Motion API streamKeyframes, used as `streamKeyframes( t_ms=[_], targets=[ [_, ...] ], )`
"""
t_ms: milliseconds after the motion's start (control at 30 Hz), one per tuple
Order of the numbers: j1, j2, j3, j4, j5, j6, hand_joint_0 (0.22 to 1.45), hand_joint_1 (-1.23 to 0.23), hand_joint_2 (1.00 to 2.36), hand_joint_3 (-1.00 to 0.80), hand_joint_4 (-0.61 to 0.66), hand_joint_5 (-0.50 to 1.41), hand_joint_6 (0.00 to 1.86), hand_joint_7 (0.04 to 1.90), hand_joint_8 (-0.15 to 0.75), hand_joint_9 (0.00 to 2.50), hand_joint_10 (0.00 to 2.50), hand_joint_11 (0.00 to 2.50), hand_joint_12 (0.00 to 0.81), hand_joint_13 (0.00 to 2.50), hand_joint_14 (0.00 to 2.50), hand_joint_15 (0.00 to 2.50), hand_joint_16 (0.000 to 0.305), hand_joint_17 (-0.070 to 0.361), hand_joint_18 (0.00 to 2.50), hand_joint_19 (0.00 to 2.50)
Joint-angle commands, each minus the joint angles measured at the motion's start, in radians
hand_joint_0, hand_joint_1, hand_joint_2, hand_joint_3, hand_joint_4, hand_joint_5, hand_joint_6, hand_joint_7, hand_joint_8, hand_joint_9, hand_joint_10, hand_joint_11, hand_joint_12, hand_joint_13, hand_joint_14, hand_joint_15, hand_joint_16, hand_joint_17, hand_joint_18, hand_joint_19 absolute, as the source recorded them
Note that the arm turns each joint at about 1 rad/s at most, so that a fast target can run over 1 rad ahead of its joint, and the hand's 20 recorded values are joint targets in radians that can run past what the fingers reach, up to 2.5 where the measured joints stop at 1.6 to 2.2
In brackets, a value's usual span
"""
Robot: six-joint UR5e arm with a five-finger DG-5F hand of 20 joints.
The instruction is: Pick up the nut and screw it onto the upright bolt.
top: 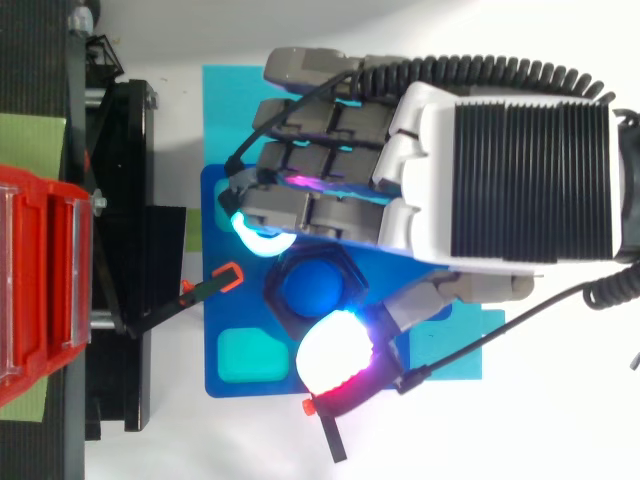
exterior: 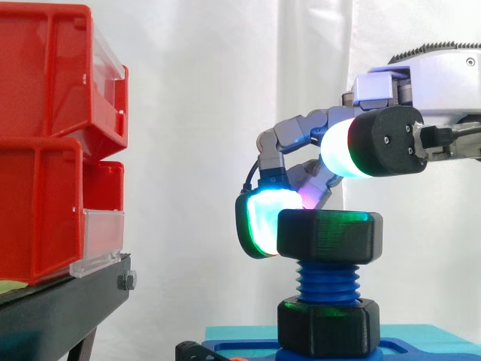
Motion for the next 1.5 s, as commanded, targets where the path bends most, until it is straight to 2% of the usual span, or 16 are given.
streamKeyframes(
  t_ms=[0,167,200,267,333,367,533,567,633,667,867,967,1033,1100,1200,1467],
  targets=[
    [-0.018,0.000,0.000,0.002,-0.025,-0.016,0.54,-0.19,1.00,-0.50,0.21,0.02,0.58,1.33,0.300,0.99,0.00,0.00,0.278,0.72,0.00,0.00,0.034,0.077,0.52,0.05],
    [-0.029,0.000,0.000,0.004,-0.040,-0.021,0.54,-0.16,1.00,-0.50,0.16,0.03,0.63,1.21,0.293,1.13,0.00,0.00,0.255,0.80,0.00,0.00,0.031,0.070,0.61,0.09],
    [-0.036,0.000,-0.001,0.005,-0.048,-0.021,0.54,-0.15,1.00,-0.50,0.17,0.03,0.63,1.21,0.294,1.13,0.00,0.00,0.256,0.80,0.00,0.00,0.031,0.070,0.61,0.09],
    [-0.041,0.000,0.000,0.008,-0.057,-0.021,0.54,-0.14,1.00,-0.50,0.17,0.04,0.61,1.25,0.297,1.13,0.00,0.00,0.259,0.80,0.00,0.00,0.031,0.071,0.61,0.09],
    [-0.047,0.000,0.000,0.016,-0.068,-0.021,0.53,-0.11,1.00,-0.50,0.19,0.04,0.51,1.42,0.296,1.13,0.00,0.00,0.266,0.78,0.00,0.00,0.033,0.073,0.59,0.09],
    [-0.047,0.002,0.000,0.018,-0.069,-0.021,0.53,-0.10,1.00,-0.50,0.20,0.04,0.50,1.43,0.299,1.12,0.00,0.00,0.269,0.78,0.00,0.00,0.033,0.075,0.57,0.09],
    [-0.055,0.000,0.026,0.013,-0.082,-0.019,0.52,-0.06,1.00,-0.50,0.24,-0.04,0.50,1.16,0.290,1.04,0.00,0.00,0.285,0.73,0.00,0.00,0.036,0.082,0.53,0.10],
    [-0.058,0.002,0.059,-0.010,-0.089,-0.021,0.52,-0.06,1.00,-0.50,0.25,-0.05,0.50,1.12,0.291,1.03,0.00,0.00,0.289,0.72,0.00,0.00,0.037,0.083,0.53,0.09],
    [-0.059,0.000,0.077,-0.028,-0.094,-0.021,0.52,-0.05,1.00,-0.50,0.27,-0.08,0.50,0.99,0.288,0.99,0.00,0.00,0.297,0.70,0.00,0.00,0.038,0.085,0.51,0.09],
    [-0.062,0.002,0.105,-0.061,-0.103,-0.022,0.52,-0.05,1.00,-0.50,0.27,-0.08,0.50,0.98,0.289,0.98,0.00,0.00,0.299,0.70,0.00,0.00,0.038,0.085,0.51,0.09],
    [-0.066,0.002,0.143,-0.094,-0.115,-0.045,0.51,-0.04,1.00,-0.50,0.25,-0.10,0.50,0.82,0.283,0.93,0.00,0.00,0.306,0.66,0.00,0.00,0.040,0.090,0.47,0.08],
    [-0.053,-0.003,0.143,-0.079,-0.109,-0.047,0.51,-0.03,1.00,-0.50,0.24,-0.10,0.50,0.79,0.274,0.91,0.00,0.00,0.307,0.64,0.00,0.00,0.040,0.091,0.44,0.07],
    [-0.052,-0.004,0.143,-0.079,-0.109,-0.047,0.51,-0.03,1.00,-0.50,0.23,-0.10,0.50,0.78,0.271,0.89,0.00,0.00,0.311,0.62,0.00,0.00,0.041,0.091,0.43,0.06],
    [-0.039,-0.023,0.143,-0.074,-0.106,-0.044,0.51,-0.02,1.00,-0.50,0.23,-0.10,0.50,0.77,0.273,0.88,0.00,0.00,0.314,0.61,0.00,0.00,0.041,0.092,0.41,0.06],
    [-0.032,-0.043,0.143,-0.067,-0.106,-0.033,0.52,-0.02,1.00,-0.50,0.24,-0.10,0.50,0.78,0.274,0.88,0.00,0.00,0.313,0.61,0.00,0.00,0.040,0.091,0.41,0.06],
    [-0.001,-0.046,0.143,-0.077,-0.106,0.018,0.52,-0.03,1.00,-0.50,0.25,-0.09,0.50,0.84,0.280,0.87,0.00,0.00,0.315,0.60,0.00,0.00,0.040,0.091,0.40,0.06]
  ],
)
